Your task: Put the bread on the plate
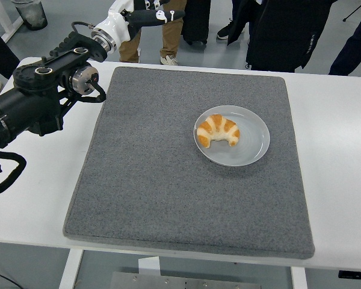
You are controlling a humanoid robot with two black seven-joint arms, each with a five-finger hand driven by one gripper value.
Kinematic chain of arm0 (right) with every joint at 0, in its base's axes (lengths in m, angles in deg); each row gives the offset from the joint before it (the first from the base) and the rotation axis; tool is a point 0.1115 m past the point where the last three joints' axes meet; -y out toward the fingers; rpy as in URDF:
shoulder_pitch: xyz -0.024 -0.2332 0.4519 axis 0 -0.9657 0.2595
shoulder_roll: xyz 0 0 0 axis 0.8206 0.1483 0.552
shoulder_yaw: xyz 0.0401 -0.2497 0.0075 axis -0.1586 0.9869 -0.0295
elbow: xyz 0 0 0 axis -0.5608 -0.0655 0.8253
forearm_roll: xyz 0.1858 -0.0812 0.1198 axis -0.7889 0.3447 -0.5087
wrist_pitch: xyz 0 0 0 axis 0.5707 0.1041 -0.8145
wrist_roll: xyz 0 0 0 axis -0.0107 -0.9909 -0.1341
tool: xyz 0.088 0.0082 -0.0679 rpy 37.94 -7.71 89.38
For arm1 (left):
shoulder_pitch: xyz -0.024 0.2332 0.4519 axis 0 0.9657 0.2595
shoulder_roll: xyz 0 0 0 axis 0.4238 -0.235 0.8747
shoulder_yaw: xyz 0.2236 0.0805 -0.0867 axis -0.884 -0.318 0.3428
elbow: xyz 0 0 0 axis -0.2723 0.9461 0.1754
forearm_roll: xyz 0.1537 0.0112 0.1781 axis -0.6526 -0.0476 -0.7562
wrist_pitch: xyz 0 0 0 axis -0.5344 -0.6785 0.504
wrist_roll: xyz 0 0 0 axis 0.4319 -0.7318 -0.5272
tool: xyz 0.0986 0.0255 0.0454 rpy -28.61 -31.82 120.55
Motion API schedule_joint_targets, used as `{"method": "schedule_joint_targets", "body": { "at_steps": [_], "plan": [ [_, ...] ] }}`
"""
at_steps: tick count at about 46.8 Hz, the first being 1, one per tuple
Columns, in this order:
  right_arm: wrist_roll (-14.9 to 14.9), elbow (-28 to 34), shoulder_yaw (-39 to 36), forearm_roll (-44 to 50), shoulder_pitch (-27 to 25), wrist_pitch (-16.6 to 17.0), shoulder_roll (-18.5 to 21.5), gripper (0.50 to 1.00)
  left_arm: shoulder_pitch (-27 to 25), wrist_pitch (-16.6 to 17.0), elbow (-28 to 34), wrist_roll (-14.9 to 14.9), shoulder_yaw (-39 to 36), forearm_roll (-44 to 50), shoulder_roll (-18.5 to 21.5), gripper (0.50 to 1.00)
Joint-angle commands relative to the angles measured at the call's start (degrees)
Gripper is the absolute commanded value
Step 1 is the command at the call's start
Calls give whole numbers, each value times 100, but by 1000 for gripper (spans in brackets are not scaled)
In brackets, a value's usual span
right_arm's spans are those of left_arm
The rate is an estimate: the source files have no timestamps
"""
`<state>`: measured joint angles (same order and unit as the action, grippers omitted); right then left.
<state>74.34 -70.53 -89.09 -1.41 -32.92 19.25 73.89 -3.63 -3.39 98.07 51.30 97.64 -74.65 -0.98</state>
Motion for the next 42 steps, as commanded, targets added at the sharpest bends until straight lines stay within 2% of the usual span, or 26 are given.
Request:
{"method": "schedule_joint_targets", "body": {
  "at_steps": [1,8,13,27,42],
  "plan": [
    [0,0,0,0,0,-2,0,952,1,-150,-124,-10,2,126,68,994],
    [0,0,0,0,0,-2,0,952,141,-361,-133,-10,-7,223,253,994],
    [0,0,0,0,0,-2,0,952,405,-397,-115,-1,-7,214,271,994],
    [0,0,0,0,0,-2,0,952,624,-502,-141,-1,28,258,288,994],
    [0,0,0,0,0,7,0,952,958,-774,-150,-1,186,1163,297,994]
  ]
}}
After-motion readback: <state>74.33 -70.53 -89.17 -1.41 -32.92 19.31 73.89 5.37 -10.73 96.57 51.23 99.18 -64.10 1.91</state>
